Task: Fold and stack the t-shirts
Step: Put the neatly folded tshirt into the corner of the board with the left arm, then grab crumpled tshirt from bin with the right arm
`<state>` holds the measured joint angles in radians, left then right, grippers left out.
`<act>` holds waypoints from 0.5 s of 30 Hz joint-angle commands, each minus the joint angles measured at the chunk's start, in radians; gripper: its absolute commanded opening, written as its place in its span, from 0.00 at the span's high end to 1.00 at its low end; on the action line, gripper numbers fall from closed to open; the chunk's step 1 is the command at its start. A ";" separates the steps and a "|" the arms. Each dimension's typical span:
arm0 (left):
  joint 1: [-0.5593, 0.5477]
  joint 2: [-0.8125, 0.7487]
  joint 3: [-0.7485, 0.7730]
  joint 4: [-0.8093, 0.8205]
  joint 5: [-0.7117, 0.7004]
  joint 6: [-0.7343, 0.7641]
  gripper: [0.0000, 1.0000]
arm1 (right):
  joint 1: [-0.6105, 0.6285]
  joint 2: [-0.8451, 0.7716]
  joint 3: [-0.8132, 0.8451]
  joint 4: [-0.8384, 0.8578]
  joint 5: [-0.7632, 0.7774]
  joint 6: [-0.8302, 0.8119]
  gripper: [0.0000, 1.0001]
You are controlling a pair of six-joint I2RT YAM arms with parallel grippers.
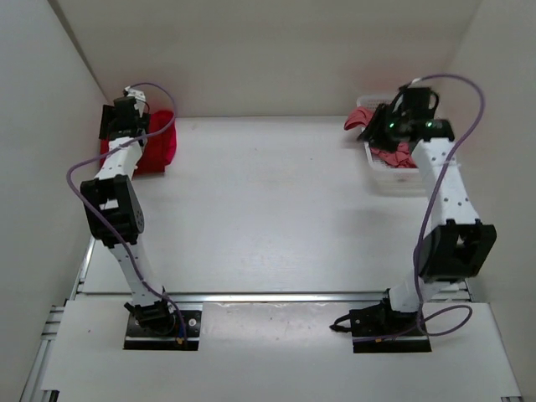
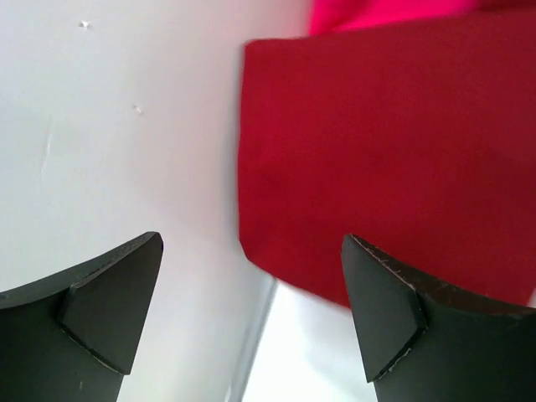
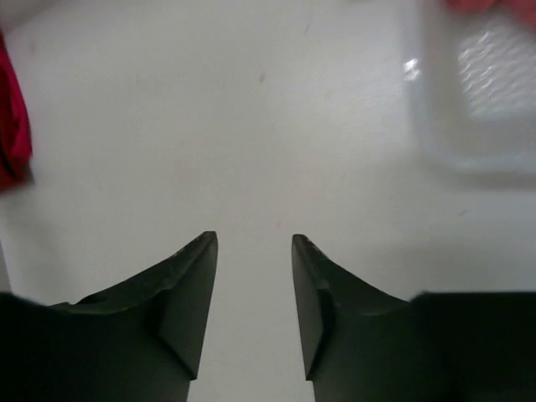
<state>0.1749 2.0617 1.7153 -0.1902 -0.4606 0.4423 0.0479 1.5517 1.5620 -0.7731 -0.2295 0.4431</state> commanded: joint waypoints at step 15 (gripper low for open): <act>-0.247 -0.362 -0.414 -0.463 0.525 -0.231 0.01 | -0.310 0.858 0.883 -0.186 0.266 -0.109 0.01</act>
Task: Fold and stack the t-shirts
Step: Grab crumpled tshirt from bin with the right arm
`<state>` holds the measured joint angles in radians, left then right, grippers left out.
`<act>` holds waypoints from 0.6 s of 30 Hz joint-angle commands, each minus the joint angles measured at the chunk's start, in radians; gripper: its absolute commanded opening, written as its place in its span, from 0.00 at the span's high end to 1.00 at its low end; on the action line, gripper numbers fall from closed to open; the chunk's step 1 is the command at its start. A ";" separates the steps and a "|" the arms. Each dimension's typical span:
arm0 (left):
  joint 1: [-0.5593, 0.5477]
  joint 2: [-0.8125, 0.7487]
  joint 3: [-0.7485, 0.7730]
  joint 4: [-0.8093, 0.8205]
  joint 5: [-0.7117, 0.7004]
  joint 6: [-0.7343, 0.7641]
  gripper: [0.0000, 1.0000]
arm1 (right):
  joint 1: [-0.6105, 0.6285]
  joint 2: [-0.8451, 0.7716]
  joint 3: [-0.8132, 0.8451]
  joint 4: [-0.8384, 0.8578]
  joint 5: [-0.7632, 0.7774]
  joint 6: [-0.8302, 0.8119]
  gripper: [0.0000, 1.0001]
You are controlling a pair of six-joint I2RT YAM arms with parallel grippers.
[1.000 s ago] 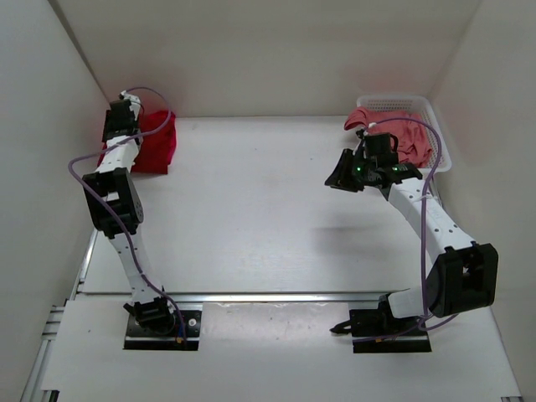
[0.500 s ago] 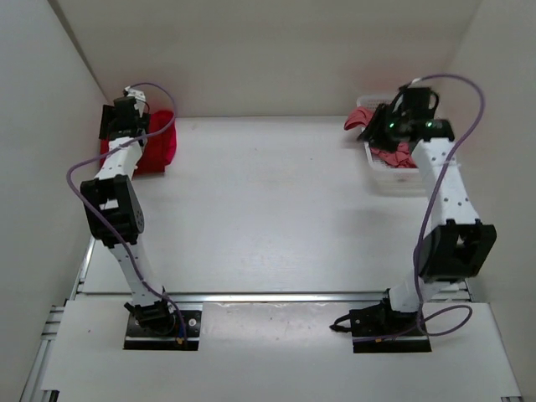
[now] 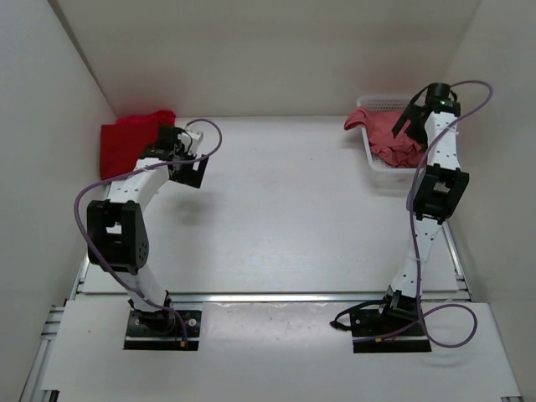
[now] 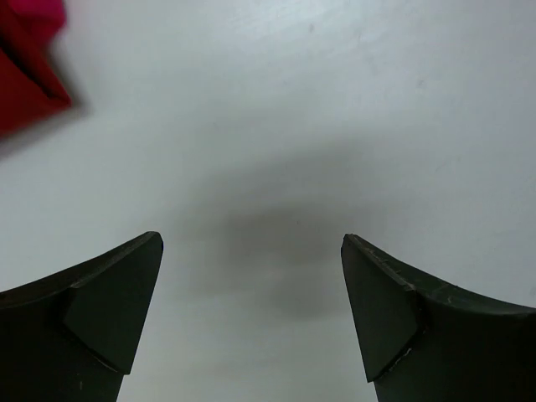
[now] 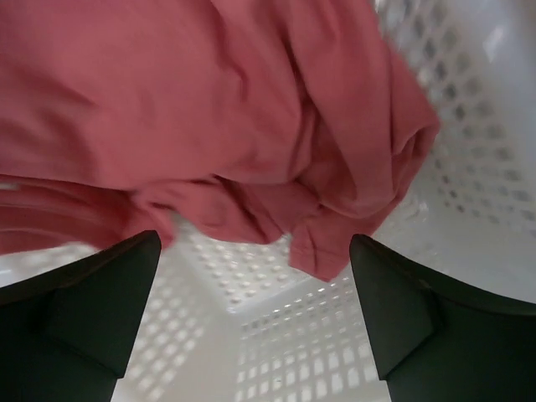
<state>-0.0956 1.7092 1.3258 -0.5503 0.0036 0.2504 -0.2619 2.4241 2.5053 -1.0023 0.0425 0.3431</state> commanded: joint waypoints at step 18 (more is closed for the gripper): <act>0.031 -0.014 -0.036 -0.126 -0.024 0.000 0.01 | 0.000 0.283 0.274 -0.127 0.043 -0.059 1.00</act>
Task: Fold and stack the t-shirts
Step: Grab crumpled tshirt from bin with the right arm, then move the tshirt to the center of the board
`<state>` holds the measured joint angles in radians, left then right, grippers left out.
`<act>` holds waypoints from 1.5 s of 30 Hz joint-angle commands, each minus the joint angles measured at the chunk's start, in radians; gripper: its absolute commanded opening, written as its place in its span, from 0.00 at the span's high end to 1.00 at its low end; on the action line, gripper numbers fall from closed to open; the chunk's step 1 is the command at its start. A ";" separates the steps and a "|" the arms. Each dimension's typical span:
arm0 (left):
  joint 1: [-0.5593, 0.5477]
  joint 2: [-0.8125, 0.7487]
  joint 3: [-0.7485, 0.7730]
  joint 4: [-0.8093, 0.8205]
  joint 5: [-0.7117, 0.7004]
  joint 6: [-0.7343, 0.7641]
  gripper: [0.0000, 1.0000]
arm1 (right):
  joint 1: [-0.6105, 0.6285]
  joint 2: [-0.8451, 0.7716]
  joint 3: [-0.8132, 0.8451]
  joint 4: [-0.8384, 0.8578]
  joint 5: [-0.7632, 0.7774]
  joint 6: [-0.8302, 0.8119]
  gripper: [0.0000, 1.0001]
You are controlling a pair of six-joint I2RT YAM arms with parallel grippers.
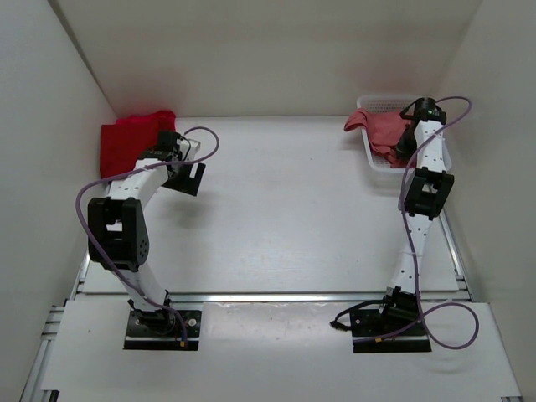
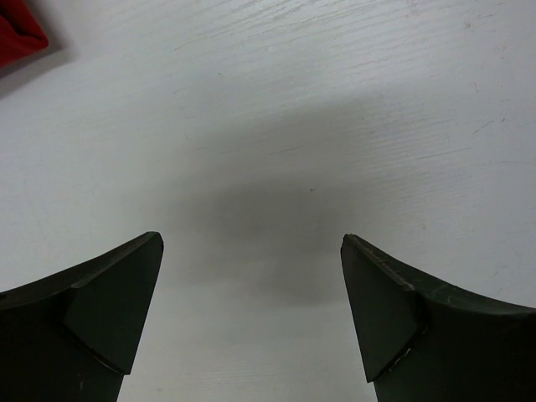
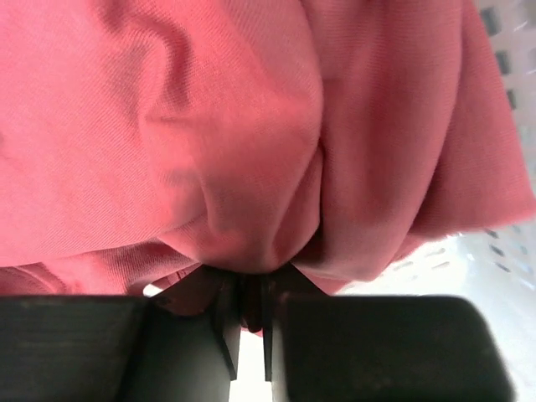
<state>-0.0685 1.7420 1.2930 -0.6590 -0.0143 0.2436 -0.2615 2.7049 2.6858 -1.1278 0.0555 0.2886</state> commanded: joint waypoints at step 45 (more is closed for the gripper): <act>0.137 -0.375 -0.029 -0.090 0.157 -0.024 0.02 | 0.630 -1.113 -1.112 0.535 -0.254 0.064 0.01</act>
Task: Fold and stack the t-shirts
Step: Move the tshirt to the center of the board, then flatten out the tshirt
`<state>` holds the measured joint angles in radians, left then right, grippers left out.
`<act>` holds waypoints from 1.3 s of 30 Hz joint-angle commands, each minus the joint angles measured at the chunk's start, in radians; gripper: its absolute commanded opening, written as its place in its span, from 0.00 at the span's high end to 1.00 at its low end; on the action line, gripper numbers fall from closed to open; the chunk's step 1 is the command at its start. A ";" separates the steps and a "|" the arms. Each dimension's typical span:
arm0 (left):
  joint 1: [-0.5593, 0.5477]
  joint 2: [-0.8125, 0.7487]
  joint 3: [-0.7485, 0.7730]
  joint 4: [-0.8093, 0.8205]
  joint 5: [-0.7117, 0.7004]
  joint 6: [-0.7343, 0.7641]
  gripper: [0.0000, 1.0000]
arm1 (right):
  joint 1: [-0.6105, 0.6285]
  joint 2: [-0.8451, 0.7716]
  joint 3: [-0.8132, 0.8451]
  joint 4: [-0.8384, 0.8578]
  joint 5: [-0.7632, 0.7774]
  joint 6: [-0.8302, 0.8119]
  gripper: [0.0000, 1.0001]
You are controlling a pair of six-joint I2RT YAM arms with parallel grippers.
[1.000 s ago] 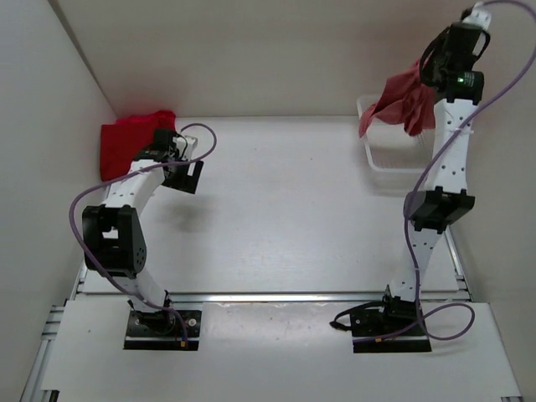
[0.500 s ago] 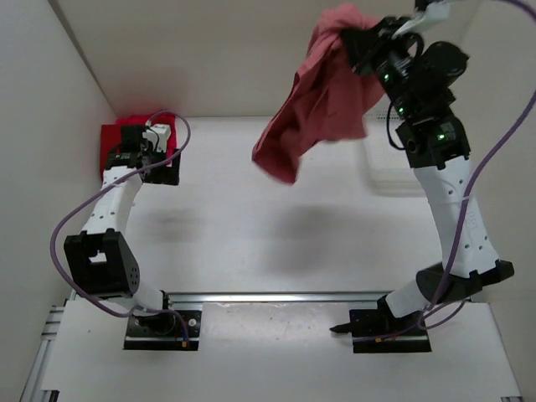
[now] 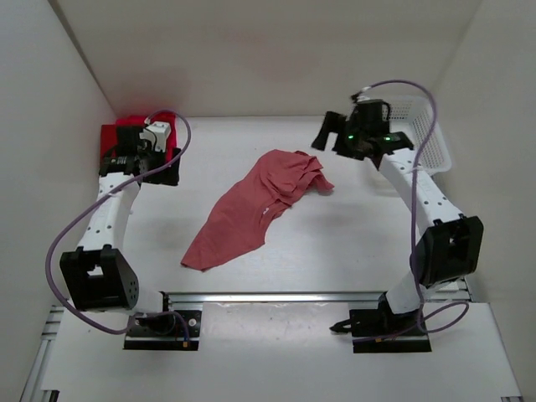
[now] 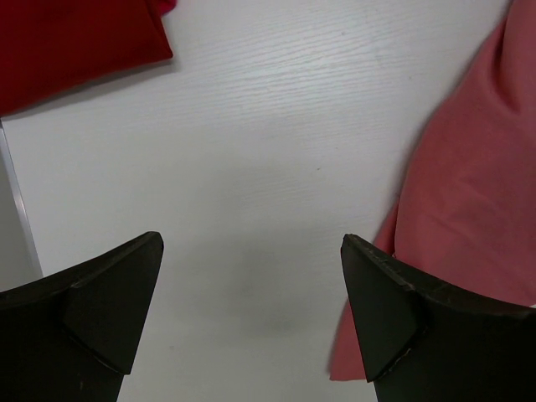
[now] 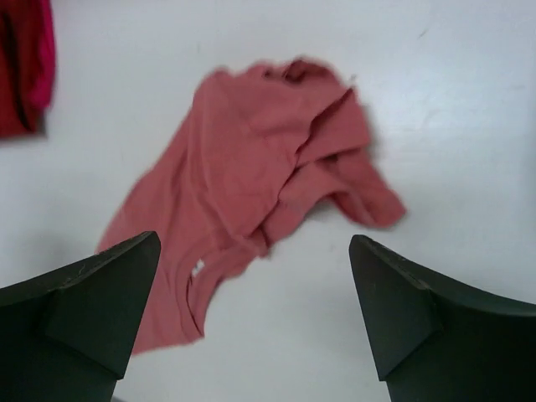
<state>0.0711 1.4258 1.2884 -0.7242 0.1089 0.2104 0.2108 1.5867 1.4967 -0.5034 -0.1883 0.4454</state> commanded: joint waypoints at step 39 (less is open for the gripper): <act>0.340 -0.070 -0.147 0.023 0.129 -0.135 0.01 | 0.922 0.963 0.970 -0.675 0.185 -0.023 1.00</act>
<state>0.4129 1.3823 1.1069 -0.7147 0.2260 0.0631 1.1667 2.5790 2.4214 -1.1477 -0.0048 0.4538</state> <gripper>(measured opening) 0.987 0.022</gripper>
